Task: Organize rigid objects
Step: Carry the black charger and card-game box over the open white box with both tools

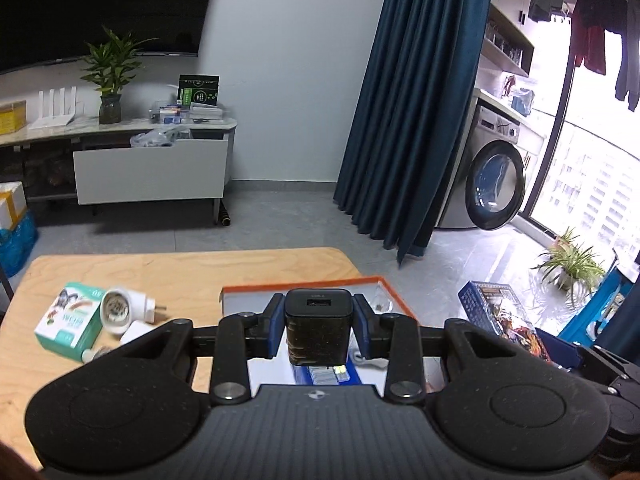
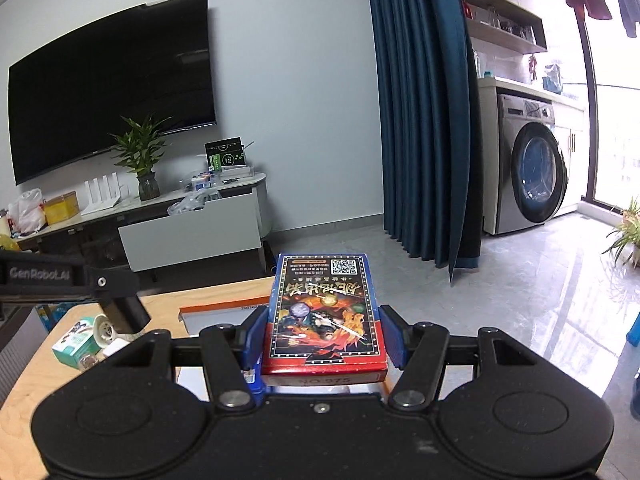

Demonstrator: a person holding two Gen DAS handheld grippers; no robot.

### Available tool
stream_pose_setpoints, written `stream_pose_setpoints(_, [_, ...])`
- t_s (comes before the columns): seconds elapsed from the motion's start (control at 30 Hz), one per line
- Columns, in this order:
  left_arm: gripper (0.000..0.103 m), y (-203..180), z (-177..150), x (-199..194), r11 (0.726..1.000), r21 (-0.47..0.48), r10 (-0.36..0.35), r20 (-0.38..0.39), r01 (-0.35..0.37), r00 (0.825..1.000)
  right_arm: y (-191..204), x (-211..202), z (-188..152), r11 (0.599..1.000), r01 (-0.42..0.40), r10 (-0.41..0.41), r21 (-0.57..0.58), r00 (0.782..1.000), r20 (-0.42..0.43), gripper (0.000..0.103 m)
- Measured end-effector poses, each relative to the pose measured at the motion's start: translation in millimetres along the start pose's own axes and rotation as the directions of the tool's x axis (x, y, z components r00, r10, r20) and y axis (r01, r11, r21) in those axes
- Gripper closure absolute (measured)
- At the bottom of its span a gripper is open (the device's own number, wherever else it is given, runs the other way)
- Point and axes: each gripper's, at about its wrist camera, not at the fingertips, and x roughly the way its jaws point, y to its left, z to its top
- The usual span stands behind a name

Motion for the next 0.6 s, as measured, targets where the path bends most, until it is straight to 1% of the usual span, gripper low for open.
stream_pose_setpoints(0.17, [0.067, -8, 1, 9, 1.000, 0.008, 0.018, -0.023, -0.018, 1.000, -12, 11, 7, 1.000, -0.030, 0.030, -0.007, 1.000, -0.009, 0.032])
stream_pose_setpoints(0.27, [0.067, -10, 2, 15, 0.999, 0.010, 0.036, -0.042, -0.036, 0.998, -15, 19, 11, 0.999, -0.053, 0.052, -0.008, 0.998, -0.028, 0.032])
stream_pose_setpoints(0.47, [0.067, -13, 3, 23, 0.998, 0.015, 0.063, -0.071, -0.062, 0.996, -13, 30, 16, 0.997, -0.077, 0.076, -0.018, 0.996, -0.047, 0.032])
stream_pose_setpoints(0.6, [0.067, -11, 4, 26, 0.998, 0.008, 0.063, -0.087, -0.063, 0.994, -10, 36, 20, 0.997, -0.077, 0.075, -0.027, 0.996, -0.055, 0.032])
